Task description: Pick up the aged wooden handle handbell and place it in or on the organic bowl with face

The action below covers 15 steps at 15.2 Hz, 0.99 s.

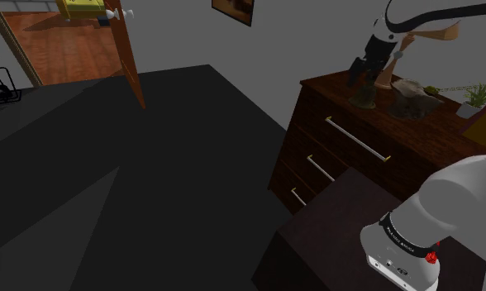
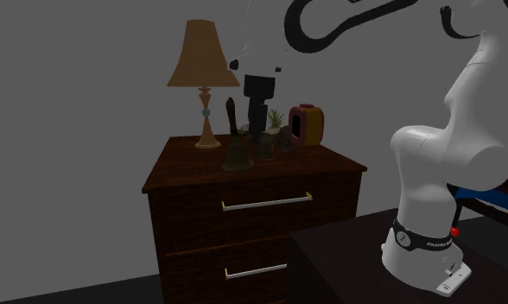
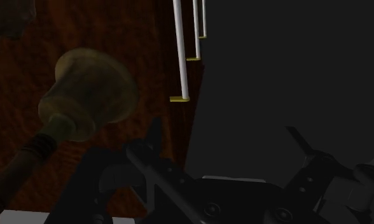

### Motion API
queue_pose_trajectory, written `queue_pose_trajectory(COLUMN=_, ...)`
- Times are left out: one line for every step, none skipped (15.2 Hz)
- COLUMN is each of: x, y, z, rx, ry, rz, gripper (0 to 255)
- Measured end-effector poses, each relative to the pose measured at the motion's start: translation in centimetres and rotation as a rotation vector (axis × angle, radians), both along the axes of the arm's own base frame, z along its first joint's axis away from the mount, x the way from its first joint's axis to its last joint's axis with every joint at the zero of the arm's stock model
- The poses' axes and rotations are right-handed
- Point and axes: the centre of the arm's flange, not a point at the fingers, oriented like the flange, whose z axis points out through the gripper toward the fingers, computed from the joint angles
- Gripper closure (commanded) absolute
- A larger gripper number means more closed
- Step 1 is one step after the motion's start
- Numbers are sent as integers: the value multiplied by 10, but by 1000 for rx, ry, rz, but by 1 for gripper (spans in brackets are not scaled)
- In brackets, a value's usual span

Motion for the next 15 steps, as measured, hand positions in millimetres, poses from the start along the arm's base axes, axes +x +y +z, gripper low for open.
queue_pose_trajectory(x=0, y=-12, z=-4, rx=-5, ry=-1, rz=-21, gripper=0)
queue_pose_trajectory(x=-3, y=-22, z=-7, rx=-10, ry=-3, rz=-41, gripper=0)
queue_pose_trajectory(x=-1, y=-35, z=-10, rx=-16, ry=-4, rz=-62, gripper=0)
queue_pose_trajectory(x=-2, y=-44, z=-12, rx=-22, ry=-5, rz=-82, gripper=0)
queue_pose_trajectory(x=-2, y=-57, z=-12, rx=-27, ry=-7, rz=-103, gripper=0)
queue_pose_trajectory(x=-2, y=-70, z=-17, rx=-33, ry=-8, rz=-124, gripper=0)
queue_pose_trajectory(x=-4, y=-82, z=-19, rx=-38, ry=-9, rz=-144, gripper=0)
queue_pose_trajectory(x=-5, y=-94, z=-22, rx=-44, ry=-11, rz=-165, gripper=0)
queue_pose_trajectory(x=-8, y=-105, z=-24, rx=-50, ry=-12, rz=-186, gripper=0)
queue_pose_trajectory(x=-13, y=-116, z=-26, rx=-55, ry=-14, rz=-206, gripper=0)
queue_pose_trajectory(x=-15, y=-128, z=-27, rx=-60, ry=-16, rz=-227, gripper=0)
queue_pose_trajectory(x=-14, y=-135, z=-28, rx=-64, ry=-16, rz=-238, gripper=0)
queue_pose_trajectory(x=-15, y=-139, z=-32, rx=-65, ry=-16, rz=-243, gripper=0)
queue_pose_trajectory(x=-15, y=-141, z=-36, rx=-66, ry=-16, rz=-246, gripper=0)
queue_pose_trajectory(x=-15, y=-142, z=-42, rx=-67, ry=-16, rz=-247, gripper=0)
